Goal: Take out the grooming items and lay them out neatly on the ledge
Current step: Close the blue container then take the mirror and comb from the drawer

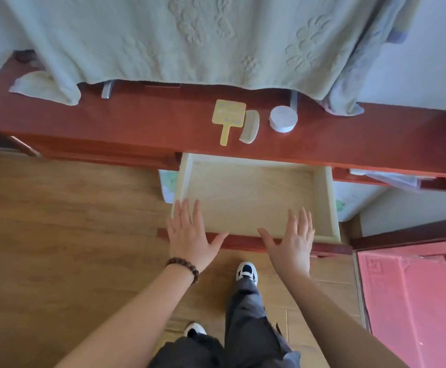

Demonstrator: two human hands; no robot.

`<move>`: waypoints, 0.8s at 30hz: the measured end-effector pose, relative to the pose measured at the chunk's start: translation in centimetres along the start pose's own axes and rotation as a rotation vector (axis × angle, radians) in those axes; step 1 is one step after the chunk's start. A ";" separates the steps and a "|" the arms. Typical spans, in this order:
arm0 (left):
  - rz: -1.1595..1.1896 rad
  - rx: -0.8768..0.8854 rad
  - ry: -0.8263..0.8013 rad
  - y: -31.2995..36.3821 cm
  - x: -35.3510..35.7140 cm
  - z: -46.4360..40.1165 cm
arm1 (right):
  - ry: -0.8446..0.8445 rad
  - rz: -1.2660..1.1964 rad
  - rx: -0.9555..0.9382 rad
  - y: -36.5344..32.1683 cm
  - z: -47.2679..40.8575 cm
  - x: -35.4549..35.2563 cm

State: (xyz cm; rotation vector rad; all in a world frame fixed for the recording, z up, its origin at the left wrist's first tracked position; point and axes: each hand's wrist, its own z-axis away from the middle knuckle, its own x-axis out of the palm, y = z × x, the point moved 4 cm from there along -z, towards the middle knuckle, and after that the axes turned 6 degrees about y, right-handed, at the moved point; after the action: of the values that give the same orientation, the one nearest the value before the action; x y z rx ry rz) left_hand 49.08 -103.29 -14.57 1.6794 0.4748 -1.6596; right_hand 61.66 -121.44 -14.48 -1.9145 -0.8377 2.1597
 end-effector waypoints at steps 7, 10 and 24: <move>0.088 -0.271 -0.014 -2.1 1.3 5.8 | 0.073 -0.106 0.396 3.4 5.4 0.4; 0.184 -0.453 -0.069 -2.1 2.3 6.3 | 0.048 -0.170 0.532 4.3 5.7 0.9; 0.297 -0.674 -0.106 -0.2 3.3 2.1 | 0.025 -0.285 0.584 3.4 1.8 2.5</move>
State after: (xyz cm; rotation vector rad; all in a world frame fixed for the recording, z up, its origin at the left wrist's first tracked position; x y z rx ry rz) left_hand 47.84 -105.38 -17.68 1.0940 0.6131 -1.1820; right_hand 60.39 -123.74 -18.23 -1.4311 -0.3785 1.9208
